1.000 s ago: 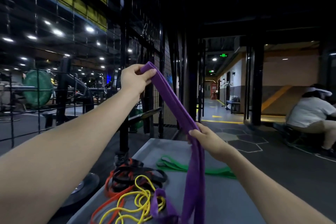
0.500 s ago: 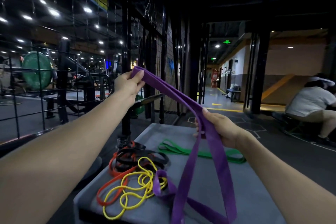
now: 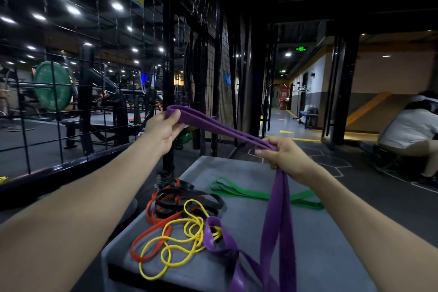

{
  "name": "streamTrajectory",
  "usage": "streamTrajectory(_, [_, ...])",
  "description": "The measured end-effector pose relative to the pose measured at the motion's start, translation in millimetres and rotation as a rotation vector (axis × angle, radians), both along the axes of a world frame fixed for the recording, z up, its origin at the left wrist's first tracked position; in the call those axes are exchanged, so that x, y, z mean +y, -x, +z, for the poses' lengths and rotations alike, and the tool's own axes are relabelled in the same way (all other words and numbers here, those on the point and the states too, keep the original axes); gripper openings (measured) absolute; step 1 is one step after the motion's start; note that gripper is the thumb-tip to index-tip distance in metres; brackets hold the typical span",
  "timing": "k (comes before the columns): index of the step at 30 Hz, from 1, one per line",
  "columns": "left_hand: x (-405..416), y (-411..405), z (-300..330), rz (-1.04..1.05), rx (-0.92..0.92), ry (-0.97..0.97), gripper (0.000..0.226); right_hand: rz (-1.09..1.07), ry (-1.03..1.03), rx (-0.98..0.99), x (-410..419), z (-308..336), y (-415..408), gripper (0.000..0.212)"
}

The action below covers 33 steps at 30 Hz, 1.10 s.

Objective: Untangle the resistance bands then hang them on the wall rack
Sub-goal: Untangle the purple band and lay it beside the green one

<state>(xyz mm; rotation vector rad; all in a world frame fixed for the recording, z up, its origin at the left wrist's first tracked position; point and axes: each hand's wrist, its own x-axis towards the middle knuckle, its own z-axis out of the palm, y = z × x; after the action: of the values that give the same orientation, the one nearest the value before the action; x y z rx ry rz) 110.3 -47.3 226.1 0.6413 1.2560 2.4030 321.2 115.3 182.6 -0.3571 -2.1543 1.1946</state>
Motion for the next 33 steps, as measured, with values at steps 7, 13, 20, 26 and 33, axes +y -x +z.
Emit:
streamTrajectory(7, [-11.7,24.5,-32.8,0.003,0.234,0.354,0.025,-0.114,-0.076,0.12,2.4,-2.3,-0.3,0.025])
streamTrajectory(13, [-12.0,19.9,-39.0,0.115,0.752,0.994,0.055,-0.315,-0.214,0.157,-3.0,11.9,4.6,0.022])
streamTrajectory(20, [31.0,-73.0,-17.7,-0.176,1.124,0.781,0.067,-0.235,-0.366,0.118,-29.9,21.4,19.0,0.025])
streamTrajectory(26, [49.1,-93.3,-18.8,-0.21,0.845,0.512,0.007,-0.27,-0.341,0.085,-20.7,20.5,-4.7,0.034])
streamTrajectory(33, [36.9,-86.5,24.4,-0.15,0.575,0.291,0.018,-0.027,-0.174,-0.149,-23.1,-37.9,3.3,0.015])
